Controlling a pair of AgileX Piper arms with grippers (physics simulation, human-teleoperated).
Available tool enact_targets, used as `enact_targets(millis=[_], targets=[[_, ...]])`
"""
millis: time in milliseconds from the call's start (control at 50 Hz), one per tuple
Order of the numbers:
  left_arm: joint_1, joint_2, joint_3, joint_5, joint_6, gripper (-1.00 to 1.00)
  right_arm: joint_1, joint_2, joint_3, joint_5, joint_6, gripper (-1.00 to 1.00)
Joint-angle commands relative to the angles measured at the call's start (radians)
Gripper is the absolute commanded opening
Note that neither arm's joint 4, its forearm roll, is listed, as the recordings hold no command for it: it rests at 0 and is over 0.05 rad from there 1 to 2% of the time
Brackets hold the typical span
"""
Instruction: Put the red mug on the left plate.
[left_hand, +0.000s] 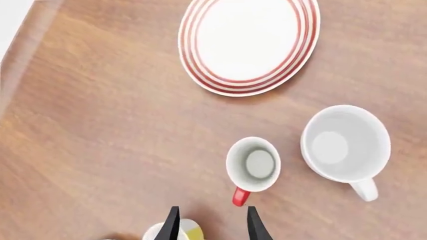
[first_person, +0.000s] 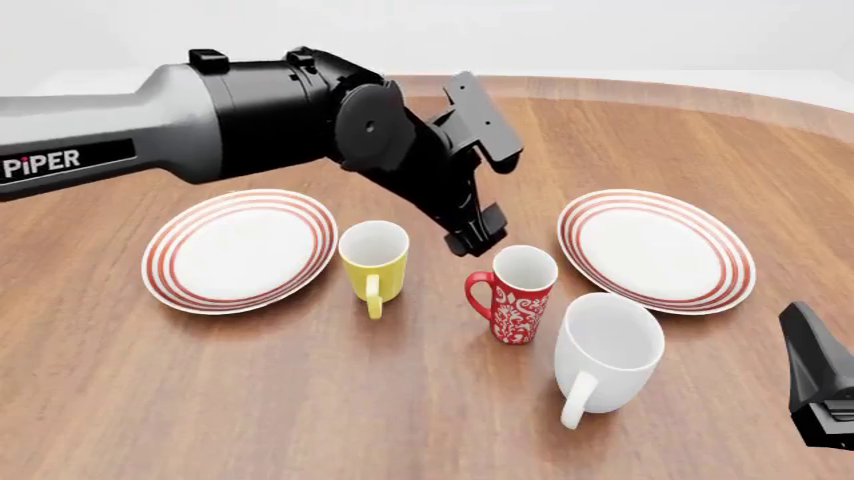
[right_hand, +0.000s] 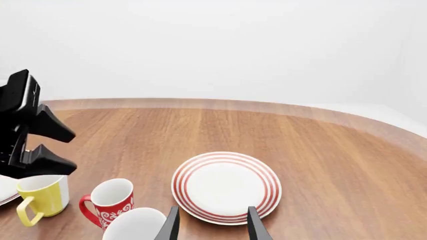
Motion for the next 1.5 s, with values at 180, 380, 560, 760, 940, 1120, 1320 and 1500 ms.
enact_targets(millis=[180, 380, 560, 760, 940, 1120, 1320, 1500], targets=[[-0.016, 0.011, 0.068, -0.064, -0.031, 1.0, 0.0, 0.0, 0.0, 0.0, 0.0, 1.0], [-0.029, 0.021, 0.105, -0.093, -0.046, 1.0, 0.0, 0.0, 0.0, 0.0, 0.0, 1.0], [-0.024, 0.021, 0.122, -0.112, -0.061, 1.0, 0.0, 0.0, 0.0, 0.0, 0.0, 1.0], [-0.032, 0.027, 0.145, -0.137, -0.069, 1.0, 0.0, 0.0, 0.0, 0.0, 0.0, 1.0], [-0.025, 0.036, 0.144, -0.138, -0.067, 1.0, 0.0, 0.0, 0.0, 0.0, 0.0, 1.0], [-0.027, 0.036, 0.17, -0.158, -0.073, 1.0, 0.0, 0.0, 0.0, 0.0, 0.0, 1.0], [-0.028, 0.042, 0.194, -0.186, -0.083, 1.0, 0.0, 0.0, 0.0, 0.0, 0.0, 1.0], [-0.032, 0.044, 0.216, -0.22, -0.097, 1.0, 0.0, 0.0, 0.0, 0.0, 0.0, 1.0]])
